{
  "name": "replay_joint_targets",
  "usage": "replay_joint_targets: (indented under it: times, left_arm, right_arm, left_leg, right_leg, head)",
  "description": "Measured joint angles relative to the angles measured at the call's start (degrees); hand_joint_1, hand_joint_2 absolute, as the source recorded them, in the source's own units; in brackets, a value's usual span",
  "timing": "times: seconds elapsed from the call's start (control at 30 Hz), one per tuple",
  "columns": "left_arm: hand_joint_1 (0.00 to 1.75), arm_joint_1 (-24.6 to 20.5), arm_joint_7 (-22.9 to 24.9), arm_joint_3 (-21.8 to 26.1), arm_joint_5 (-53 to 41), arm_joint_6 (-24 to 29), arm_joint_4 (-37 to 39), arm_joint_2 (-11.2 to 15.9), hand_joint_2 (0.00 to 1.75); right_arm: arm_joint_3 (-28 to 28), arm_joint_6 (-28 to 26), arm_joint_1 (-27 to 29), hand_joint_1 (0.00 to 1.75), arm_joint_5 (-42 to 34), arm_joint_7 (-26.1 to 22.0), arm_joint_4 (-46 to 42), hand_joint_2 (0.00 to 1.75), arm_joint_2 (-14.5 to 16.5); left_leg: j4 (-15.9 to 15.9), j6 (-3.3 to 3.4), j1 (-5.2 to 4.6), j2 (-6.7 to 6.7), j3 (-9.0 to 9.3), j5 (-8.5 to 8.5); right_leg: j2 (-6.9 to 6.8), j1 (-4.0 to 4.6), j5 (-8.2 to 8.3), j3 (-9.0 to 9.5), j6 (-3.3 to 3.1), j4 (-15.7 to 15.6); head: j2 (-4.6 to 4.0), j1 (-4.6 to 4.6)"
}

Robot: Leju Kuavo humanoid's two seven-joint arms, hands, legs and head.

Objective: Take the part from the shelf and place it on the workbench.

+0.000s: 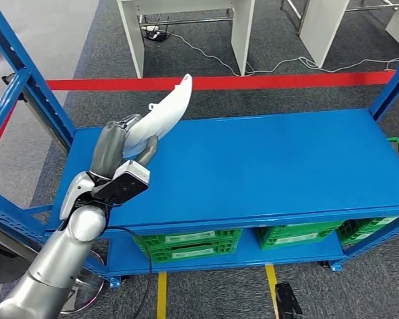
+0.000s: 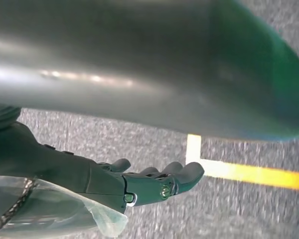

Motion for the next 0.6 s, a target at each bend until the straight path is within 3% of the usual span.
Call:
replay_joint_targets:
  times: [0.07,0.1,0.13,0.17,0.23,0.27,0.3,0.4,0.47,0.57,0.6]
  left_arm:
    - [1.75,0.16,-0.01,0.00,0.14,0.03,0.00,0.02,1.75]
    - [1.75,0.27,-0.02,0.00,0.20,0.05,0.00,0.04,1.75]
    - [1.75,0.33,-0.04,0.00,0.25,0.09,0.00,0.06,1.75]
    - [1.75,0.35,-0.05,0.00,0.28,0.13,0.00,0.07,1.75]
    - [1.75,0.23,-0.13,0.00,0.35,0.21,0.00,0.02,1.75]
    - [1.75,0.12,-0.20,0.00,0.39,0.28,0.00,-0.02,1.75]
    - [1.75,0.04,-0.28,0.01,0.48,0.35,0.00,-0.05,1.75]
    - [1.75,-0.03,-0.45,0.05,0.71,0.50,0.00,-0.05,1.75]
    - [1.75,-0.10,-0.54,0.07,0.75,0.52,0.00,-0.13,1.75]
    - [1.75,-0.15,-0.58,0.07,0.79,0.56,0.05,-0.21,1.75]
    - [1.75,-0.09,-0.58,0.07,0.84,0.57,0.09,-0.21,1.75]
  right_arm:
    - [0.01,0.01,0.00,0.00,-0.01,0.00,0.00,0.00,-0.01]
    - [0.01,0.02,0.04,0.00,-0.01,0.00,0.00,0.00,-0.01]
    - [0.01,0.02,0.08,0.00,-0.01,0.00,0.00,0.00,-0.01]
    - [0.01,0.00,0.09,0.00,-0.01,0.00,0.00,0.00,-0.01]
    - [-0.01,-0.04,0.09,0.00,0.00,0.00,0.00,0.00,0.00]
    - [-0.01,-0.05,0.08,0.00,0.00,0.00,0.00,0.00,0.01]
    - [-0.02,-0.06,0.07,0.00,0.00,0.00,0.00,0.00,0.02]
    - [-0.02,-0.02,0.08,0.00,0.00,0.00,0.00,0.00,0.03]
    - [-0.02,-0.03,0.10,0.00,0.00,0.01,0.00,0.00,0.01]
    - [-0.02,-0.04,0.14,0.00,0.00,0.05,0.00,0.00,-0.01]
    - [-0.03,-0.04,0.16,0.00,0.00,0.07,0.00,0.00,-0.01]
  left_leg:
    - [7.43,-0.33,0.13,0.00,-2.18,-4.21]
    - [9.42,-0.34,0.15,0.00,-2.33,-5.11]
    - [9.11,-0.24,0.14,0.00,-1.38,-4.92]
    - [6.57,-0.03,0.13,0.00,0.65,-3.87]
    - [-1.81,0.75,-0.06,0.00,6.16,-1.54]
    - [-5.02,1.11,-0.23,0.00,8.04,-0.88]
    - [-6.86,1.43,-0.42,-0.01,9.02,-0.66]
    - [-7.60,2.17,-0.65,0.02,8.69,0.23]
    - [-8.29,2.74,-0.37,0.17,8.18,1.52]
    - [-8.50,3.27,-0.32,0.29,6.48,3.03]
    - [-8.47,3.28,-0.37,0.30,5.85,3.47]
  right_leg:
    - [-0.04,0.08,0.74,-1.05,-0.16,0.04]
    - [-0.04,0.12,1.13,-1.59,-0.12,0.07]
    - [-0.04,0.16,1.51,-2.09,-0.06,0.10]
    - [-0.02,0.20,1.88,-2.53,0.04,0.12]
    - [-0.01,0.31,2.57,-3.13,0.37,0.17]
    - [-0.01,0.34,2.88,-3.32,0.63,0.18]
    - [-0.06,0.33,3.17,-3.45,0.97,0.19]
    - [-0.14,0.08,3.97,-3.74,2.11,-0.07]
    - [-0.01,0.05,1.98,-4.81,2.68,1.56]
    - [0.09,0.01,-5.19,-8.02,3.18,11.24]
    - [0.09,-0.01,-6.33,-8.55,3.28,14.04]
  head:
    - [0.00,-0.07]
    - [0.00,-0.06]
    - [0.00,-0.07]
    - [0.00,-0.08]
    - [0.00,-0.05]
    - [0.00,-0.03]
    - [0.00,-0.02]
    - [0.00,-0.03]
    - [0.00,0.08]
    - [0.00,0.38]
    - [0.00,0.41]
